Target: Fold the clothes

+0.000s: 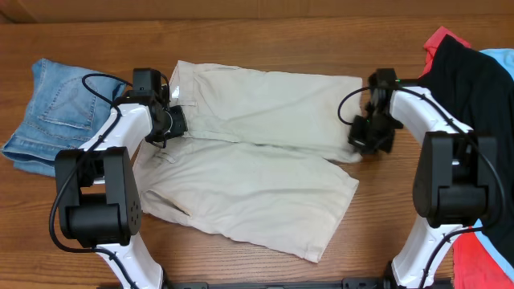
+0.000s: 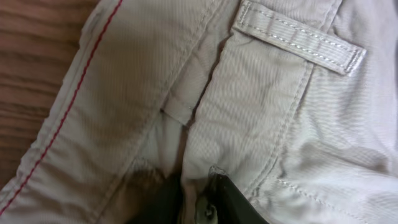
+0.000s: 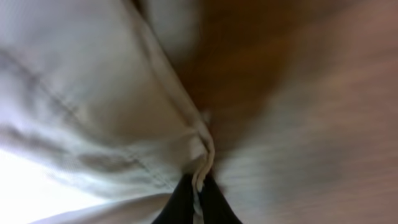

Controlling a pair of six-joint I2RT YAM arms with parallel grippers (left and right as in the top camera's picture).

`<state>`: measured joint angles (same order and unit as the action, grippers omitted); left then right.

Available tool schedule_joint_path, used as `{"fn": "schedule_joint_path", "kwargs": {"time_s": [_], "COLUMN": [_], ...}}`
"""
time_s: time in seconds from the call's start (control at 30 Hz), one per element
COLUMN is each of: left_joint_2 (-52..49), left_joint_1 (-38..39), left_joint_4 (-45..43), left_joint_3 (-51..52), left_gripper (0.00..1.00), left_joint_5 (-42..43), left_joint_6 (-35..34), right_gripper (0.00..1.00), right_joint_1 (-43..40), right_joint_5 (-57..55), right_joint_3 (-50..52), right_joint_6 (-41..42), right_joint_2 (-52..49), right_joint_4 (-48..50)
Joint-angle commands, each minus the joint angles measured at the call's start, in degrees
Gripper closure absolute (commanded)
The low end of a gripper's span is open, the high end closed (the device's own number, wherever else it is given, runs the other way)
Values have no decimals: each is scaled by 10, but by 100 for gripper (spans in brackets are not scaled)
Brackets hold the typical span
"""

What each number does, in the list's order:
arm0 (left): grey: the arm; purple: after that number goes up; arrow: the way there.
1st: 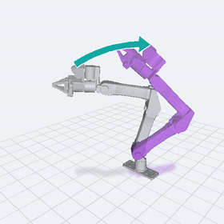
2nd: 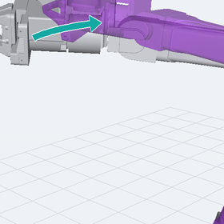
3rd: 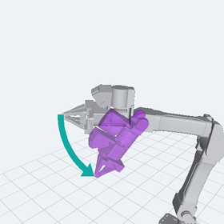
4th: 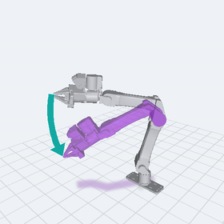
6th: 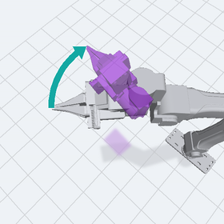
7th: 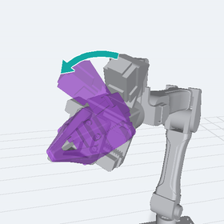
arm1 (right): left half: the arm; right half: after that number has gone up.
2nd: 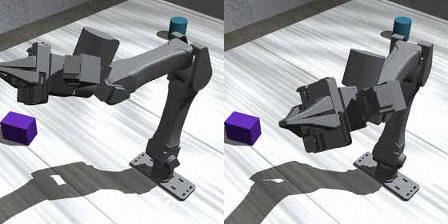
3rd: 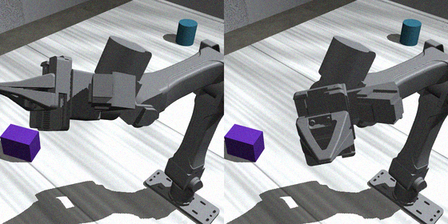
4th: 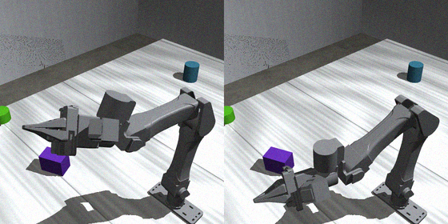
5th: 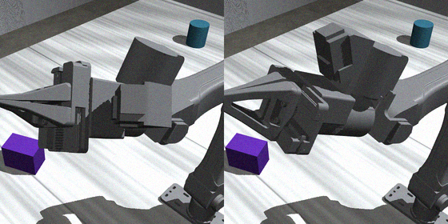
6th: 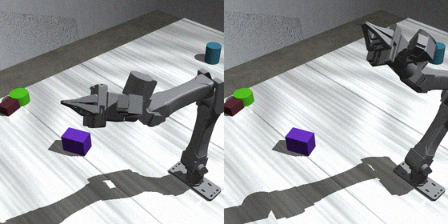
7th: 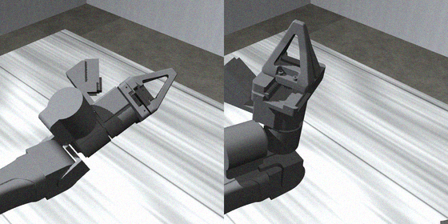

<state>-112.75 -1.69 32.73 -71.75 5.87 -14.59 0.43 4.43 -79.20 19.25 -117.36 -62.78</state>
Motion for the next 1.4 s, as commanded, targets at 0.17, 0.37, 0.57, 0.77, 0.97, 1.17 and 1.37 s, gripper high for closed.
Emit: {"fn": "schedule_joint_path", "kwargs": {"time_s": [0.17,0.37,0.57,0.77,0.97,1.17,1.37], "left_joint_2": [-4,-4,-3,25,72,79,66], "left_joint_1": [-2,-2,-2,-14,-16,-8,30], "left_joint_4": [10,11,14,29,41,77,43], "left_joint_3": [-4,-4,-4,-34,-61,-60,-60], "left_gripper": [76,76,75,53,42,57,62], "left_joint_5": [-7,-7,-8,-7,-7,26,43], "left_joint_6": [4,4,5,5,30,31,99], "right_gripper": [77,68,68,65,60,62,66], "right_joint_1": [-65,-65,-65,-65,-64,-36,4], "right_joint_5": [-137,-125,-84,-45,83,96,96], "right_joint_3": [6,-40,-122,-146,-146,-112,-37], "right_joint_6": [76,57,11,-31,-90,-107,-100], "right_joint_2": [-8,-2,24,94,130,128,128], "right_joint_4": [1,0,-35,-52,-82,-96,-50]}}
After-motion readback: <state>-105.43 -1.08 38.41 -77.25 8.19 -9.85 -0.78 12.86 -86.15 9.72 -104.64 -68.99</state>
